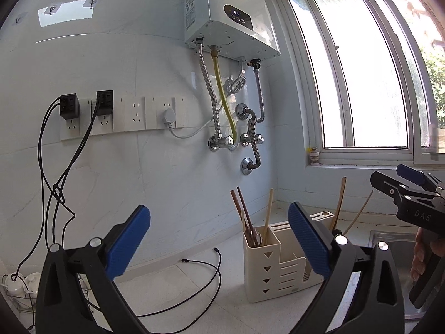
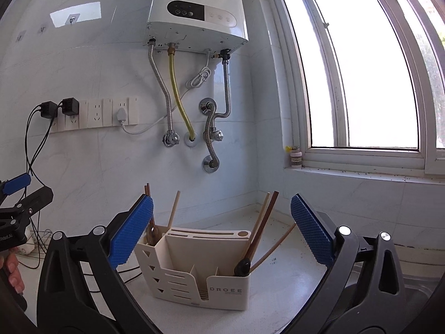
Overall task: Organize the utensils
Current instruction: 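Withdraw both open tools away from the holder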
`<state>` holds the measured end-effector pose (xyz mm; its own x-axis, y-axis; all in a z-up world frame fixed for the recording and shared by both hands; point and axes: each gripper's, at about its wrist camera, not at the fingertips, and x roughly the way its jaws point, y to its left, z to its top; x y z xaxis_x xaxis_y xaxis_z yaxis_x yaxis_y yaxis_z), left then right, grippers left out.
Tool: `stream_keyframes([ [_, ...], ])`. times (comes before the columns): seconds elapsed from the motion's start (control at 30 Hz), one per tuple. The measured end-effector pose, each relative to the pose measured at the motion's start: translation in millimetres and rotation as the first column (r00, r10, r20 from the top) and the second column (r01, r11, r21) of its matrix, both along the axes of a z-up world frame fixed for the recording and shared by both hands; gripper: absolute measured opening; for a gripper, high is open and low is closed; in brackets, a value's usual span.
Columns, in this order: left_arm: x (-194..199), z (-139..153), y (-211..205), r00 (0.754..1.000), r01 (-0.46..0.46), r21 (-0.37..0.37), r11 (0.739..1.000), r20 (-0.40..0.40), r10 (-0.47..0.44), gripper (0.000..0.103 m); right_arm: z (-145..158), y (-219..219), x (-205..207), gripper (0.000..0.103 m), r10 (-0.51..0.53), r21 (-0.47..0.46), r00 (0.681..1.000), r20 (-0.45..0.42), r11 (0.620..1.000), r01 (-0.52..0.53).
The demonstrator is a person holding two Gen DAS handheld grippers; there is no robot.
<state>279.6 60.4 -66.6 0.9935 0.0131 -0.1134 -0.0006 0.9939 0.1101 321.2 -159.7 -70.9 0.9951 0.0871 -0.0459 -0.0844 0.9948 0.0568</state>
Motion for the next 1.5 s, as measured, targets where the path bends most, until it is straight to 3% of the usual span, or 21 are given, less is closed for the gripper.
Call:
stream_keyframes([
  [0.3,-40,-2,19,0.984,0.059,-0.034,0.998,-0.166,-0.064,0.098,6,25,-68,0.095,-0.008,-0.022,0.998,-0.070,1.000,0.006],
  [0.63,-84,1,21,0.974,0.048,-0.089,0.995,-0.216,-0.066,0.098,7,32,-129,0.095,0.001,-0.056,0.983,-0.184,0.998,-0.012],
  [0.77,-96,8,11,0.971,0.059,-0.109,0.992,-0.224,-0.083,0.098,8,25,-140,0.095,0.025,-0.006,0.966,-0.258,1.000,-0.027],
  [1.0,-115,18,-6,0.969,0.049,-0.096,0.994,-0.239,-0.070,0.098,14,7,-151,0.095,0.031,-0.002,0.948,-0.317,0.999,-0.033],
  [1.27,-133,25,-24,0.961,-0.005,-0.052,0.999,-0.277,-0.010,0.098,20,-12,-161,0.095,0.033,-0.028,0.939,-0.341,0.999,-0.045],
  [1.5,-140,24,-40,0.953,0.003,-0.036,0.999,-0.303,-0.014,0.098,24,-21,-162,0.095,0.053,-0.006,0.937,-0.345,0.998,-0.059],
])
